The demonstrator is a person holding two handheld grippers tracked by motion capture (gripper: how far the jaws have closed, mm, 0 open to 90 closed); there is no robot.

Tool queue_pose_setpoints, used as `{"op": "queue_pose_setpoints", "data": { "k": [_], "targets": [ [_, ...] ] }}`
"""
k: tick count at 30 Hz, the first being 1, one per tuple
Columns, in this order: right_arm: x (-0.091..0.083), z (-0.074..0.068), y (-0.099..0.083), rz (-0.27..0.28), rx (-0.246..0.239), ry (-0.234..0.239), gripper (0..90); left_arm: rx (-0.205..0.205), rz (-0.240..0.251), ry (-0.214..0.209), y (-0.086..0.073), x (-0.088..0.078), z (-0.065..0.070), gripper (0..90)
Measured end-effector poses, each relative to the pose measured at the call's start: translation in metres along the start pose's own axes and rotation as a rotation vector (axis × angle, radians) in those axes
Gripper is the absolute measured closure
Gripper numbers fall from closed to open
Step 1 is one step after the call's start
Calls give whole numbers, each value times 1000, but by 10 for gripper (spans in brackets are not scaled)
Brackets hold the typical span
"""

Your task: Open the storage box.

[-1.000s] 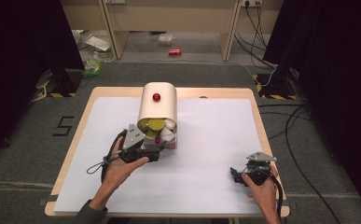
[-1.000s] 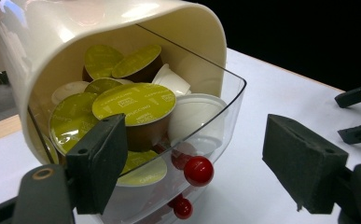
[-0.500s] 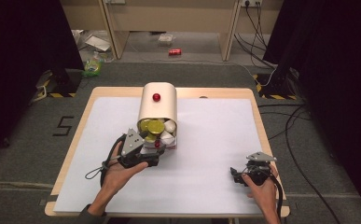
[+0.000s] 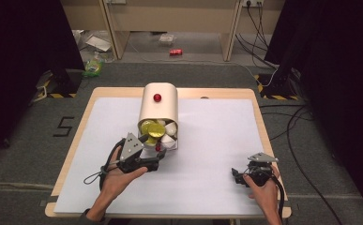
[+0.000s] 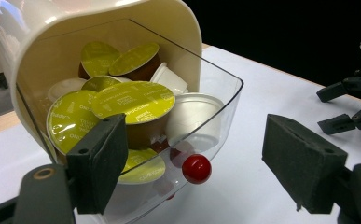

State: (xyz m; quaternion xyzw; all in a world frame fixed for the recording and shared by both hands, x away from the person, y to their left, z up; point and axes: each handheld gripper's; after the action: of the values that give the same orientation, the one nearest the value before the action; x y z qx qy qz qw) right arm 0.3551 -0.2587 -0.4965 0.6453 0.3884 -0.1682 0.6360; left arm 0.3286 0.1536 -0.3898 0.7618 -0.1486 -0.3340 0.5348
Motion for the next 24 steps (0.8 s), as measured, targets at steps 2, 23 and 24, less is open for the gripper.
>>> {"op": "queue_pose_setpoints", "data": {
  "k": [2, 23, 24],
  "targets": [
    [0, 0, 0, 0, -1, 0, 43, 1, 1, 1, -1, -1, 1, 221],
    [0, 0, 0, 0, 0, 0, 43, -4, 14, -14, -7, -13, 11, 221],
    [0, 0, 0, 0, 0, 0, 43, -4, 14, -14, -7, -13, 11, 221]
  ]
}}
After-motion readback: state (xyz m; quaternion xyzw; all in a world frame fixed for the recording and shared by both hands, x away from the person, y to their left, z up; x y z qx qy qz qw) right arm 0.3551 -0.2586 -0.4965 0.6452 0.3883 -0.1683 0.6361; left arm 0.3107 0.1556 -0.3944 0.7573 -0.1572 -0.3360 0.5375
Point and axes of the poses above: each handheld gripper's, and its own axes: x roughly forward along the jaws, y roughly out of its top, z roughly to its right, and after that the axes turned 11 degrees about x, right-handed
